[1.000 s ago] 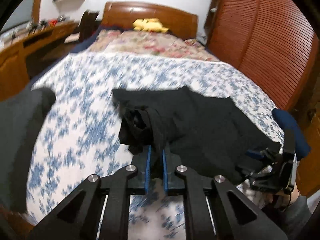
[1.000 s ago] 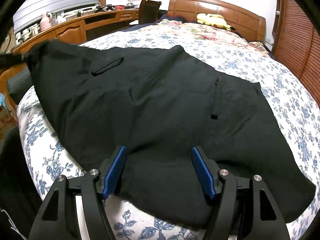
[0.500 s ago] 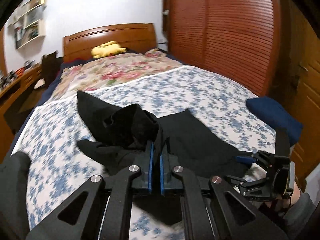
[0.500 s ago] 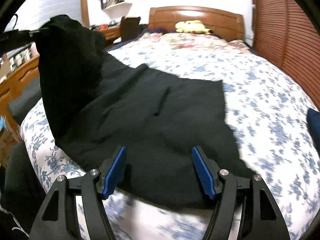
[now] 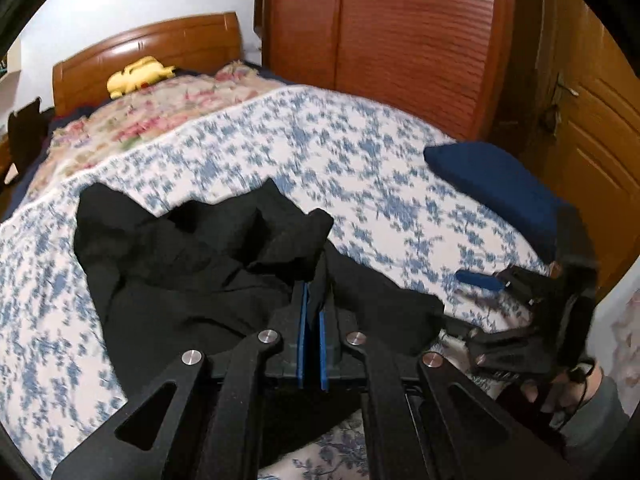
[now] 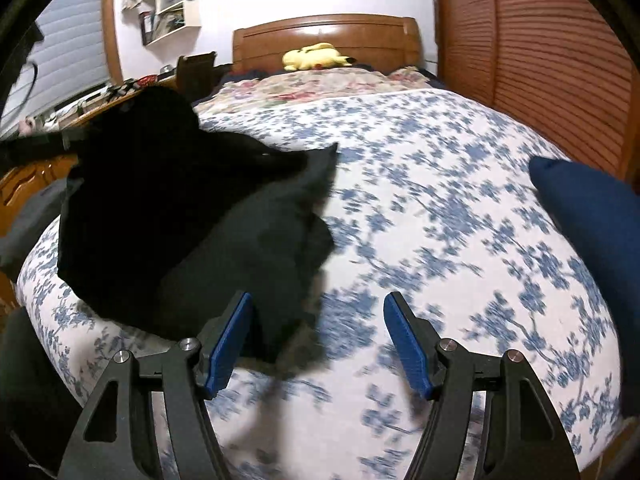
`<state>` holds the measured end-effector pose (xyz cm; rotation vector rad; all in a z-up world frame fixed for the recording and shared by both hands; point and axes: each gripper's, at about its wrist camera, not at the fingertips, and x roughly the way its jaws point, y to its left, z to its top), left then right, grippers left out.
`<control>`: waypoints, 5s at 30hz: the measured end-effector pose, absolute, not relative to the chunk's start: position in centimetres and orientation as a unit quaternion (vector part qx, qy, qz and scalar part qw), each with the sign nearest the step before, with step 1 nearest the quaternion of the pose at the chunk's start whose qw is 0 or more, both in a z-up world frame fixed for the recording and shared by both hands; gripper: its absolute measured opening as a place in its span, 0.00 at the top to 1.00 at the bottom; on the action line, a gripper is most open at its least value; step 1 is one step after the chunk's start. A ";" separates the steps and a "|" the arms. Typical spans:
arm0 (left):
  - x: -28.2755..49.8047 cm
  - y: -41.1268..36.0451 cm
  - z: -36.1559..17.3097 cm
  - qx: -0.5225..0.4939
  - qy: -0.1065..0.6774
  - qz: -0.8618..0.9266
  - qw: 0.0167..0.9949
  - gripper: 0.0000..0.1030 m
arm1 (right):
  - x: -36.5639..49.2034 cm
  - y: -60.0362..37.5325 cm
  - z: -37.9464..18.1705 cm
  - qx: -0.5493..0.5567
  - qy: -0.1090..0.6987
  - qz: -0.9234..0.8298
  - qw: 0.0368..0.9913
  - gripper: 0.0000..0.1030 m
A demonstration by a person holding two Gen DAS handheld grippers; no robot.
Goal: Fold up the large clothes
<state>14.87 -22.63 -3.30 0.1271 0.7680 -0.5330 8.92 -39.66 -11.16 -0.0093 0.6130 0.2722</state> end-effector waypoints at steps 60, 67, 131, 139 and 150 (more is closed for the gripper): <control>8.6 -1.5 -5.1 -0.025 0.345 -0.110 0.932 0.40 | 17.2 -24.5 -3.3 -0.087 0.268 0.355 0.892 0.90; 8.8 -2.2 -5.2 -0.018 0.345 -0.109 0.932 0.40 | 16.7 -25.0 -3.7 -0.080 0.266 0.353 0.893 0.91; 11.9 -16.9 -9.2 0.053 0.388 -0.223 0.893 0.40 | 12.6 -38.5 -12.3 -0.040 0.330 0.156 0.930 0.54; 13.6 -15.4 -8.0 0.036 0.366 -0.224 0.902 0.40 | 12.5 -39.6 -12.4 -0.016 0.330 0.134 0.934 0.31; 22.0 -14.3 -8.6 0.033 0.368 -0.220 0.903 0.40 | 11.0 -40.4 -14.3 0.050 0.360 0.129 0.923 0.20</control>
